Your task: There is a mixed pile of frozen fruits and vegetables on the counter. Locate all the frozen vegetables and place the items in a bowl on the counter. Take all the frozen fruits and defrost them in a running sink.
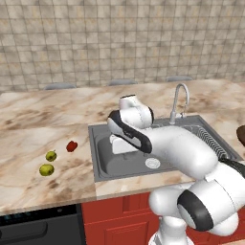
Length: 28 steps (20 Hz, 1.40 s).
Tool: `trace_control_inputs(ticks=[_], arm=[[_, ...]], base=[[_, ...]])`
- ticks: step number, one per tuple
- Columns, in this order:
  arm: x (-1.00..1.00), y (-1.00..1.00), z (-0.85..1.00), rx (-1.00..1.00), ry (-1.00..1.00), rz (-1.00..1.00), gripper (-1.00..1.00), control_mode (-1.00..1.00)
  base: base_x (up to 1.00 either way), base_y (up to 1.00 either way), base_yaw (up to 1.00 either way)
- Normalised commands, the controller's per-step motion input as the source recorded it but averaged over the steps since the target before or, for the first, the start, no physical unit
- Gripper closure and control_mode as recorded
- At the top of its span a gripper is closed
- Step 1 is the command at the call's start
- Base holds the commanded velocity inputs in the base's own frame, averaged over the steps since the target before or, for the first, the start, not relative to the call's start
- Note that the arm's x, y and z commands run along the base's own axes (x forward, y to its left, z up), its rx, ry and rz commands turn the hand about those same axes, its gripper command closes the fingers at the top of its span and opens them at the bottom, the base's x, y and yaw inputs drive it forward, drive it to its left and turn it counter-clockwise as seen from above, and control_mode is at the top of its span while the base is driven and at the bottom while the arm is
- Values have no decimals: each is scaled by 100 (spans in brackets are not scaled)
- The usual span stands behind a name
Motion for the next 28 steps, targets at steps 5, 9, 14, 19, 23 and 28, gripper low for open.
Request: trace_control_inputs(ticks=[5, 9, 14, 19, 23, 28], arm=[[68, 96, 0, -8, 3, 1, -100, -100], [85, 88, -24, -4, 7, 0, -100, -100], [84, 67, -27, 0, 1, -3, -100, -100], [71, 40, -21, -1, -1, -4, -100, -100], [82, 15, -21, -3, 3, -4, -100, -100], [41, 53, -3, -5, -1, -9, -100, -100]], base=[[0, 0, 0], [0, 0, 0], [0, 0, 0], [0, 0, 0], [0, 0, 0], [0, 0, 0]])
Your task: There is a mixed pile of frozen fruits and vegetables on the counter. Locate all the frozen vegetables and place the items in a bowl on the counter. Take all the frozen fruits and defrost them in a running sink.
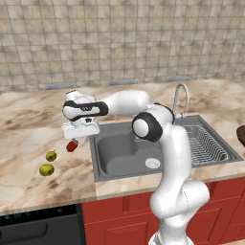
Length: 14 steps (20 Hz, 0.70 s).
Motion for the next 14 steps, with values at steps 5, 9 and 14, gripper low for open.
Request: trace_control_inputs(ticks=[5, 9, 14], arm=[[11, 45, -25, -1, 1, -15, -100, -100], [20, 4, -31, 2, 0, -20, -100, -100], [21, 14, -13, 5, -17, -21, -100, -100]], base=[[0, 0, 0], [0, 0, 0], [0, 0, 0]])
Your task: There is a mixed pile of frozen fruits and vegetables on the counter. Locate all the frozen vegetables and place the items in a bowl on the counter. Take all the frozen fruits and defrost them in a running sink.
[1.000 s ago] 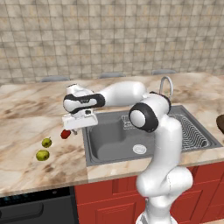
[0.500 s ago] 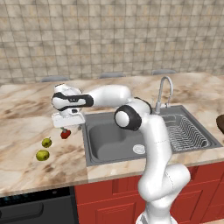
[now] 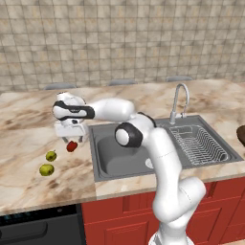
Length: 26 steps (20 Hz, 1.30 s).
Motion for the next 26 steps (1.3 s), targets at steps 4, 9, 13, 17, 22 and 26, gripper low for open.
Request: trace_control_inputs(ticks=[4, 9, 13, 17, 22, 26], arm=[[13, 15, -7, 9, -24, -10, -100, -100], [6, -8, -16, 2, -5, 4, -100, -100], [-4, -49, -34, 0, 3, 4, -100, -100], [0, -8, -23, 1, 1, 0, -100, -100], [3, 23, -7, 0, -6, 0, -100, -100], [-1, 15, -14, 0, -8, -1, -100, -100]], base=[[0, 0, 0], [0, 0, 0], [0, 0, 0], [0, 0, 0], [0, 0, 0], [0, 0, 0]])
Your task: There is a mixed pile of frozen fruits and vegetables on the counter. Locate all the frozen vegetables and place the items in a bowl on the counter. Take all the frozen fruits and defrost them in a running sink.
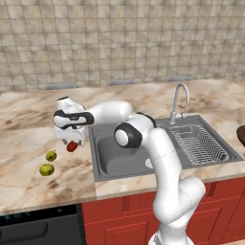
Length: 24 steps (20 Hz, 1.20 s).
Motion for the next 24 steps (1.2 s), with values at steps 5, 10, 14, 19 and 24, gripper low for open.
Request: trace_control_inputs(ticks=[5, 10, 14, 19, 24], arm=[[-15, -2, -26, 1, -1, -3, -100, -100], [-2, 0, -16, 1, -3, -2, 100, -100], [0, 0, 0, 0, -1, 0, 100, -100], [-30, -33, 11, -2, -2, -7, 100, -100], [-52, -56, 24, 0, -15, -8, 100, -100]], base=[[0, 0, 0], [0, 0, 0], [0, 0, 0], [0, 0, 0], [0, 0, 0]])
